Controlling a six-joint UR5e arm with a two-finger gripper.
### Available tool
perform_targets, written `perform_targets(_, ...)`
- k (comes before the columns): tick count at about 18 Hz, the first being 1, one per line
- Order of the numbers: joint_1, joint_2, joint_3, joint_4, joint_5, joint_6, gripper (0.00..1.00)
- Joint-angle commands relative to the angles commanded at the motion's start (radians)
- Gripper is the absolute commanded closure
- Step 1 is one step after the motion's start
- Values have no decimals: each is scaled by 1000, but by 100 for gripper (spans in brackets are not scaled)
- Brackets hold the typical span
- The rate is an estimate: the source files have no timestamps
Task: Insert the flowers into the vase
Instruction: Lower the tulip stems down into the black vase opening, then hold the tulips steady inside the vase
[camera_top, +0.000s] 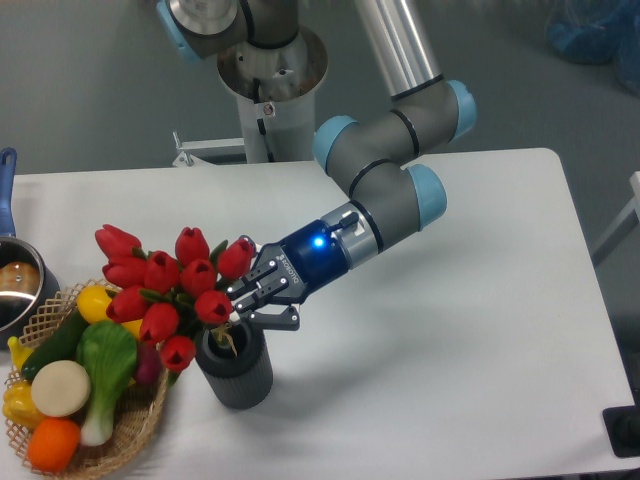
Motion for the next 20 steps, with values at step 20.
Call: perform_targets(20, 8, -60, -51, 0, 3, 166, 81)
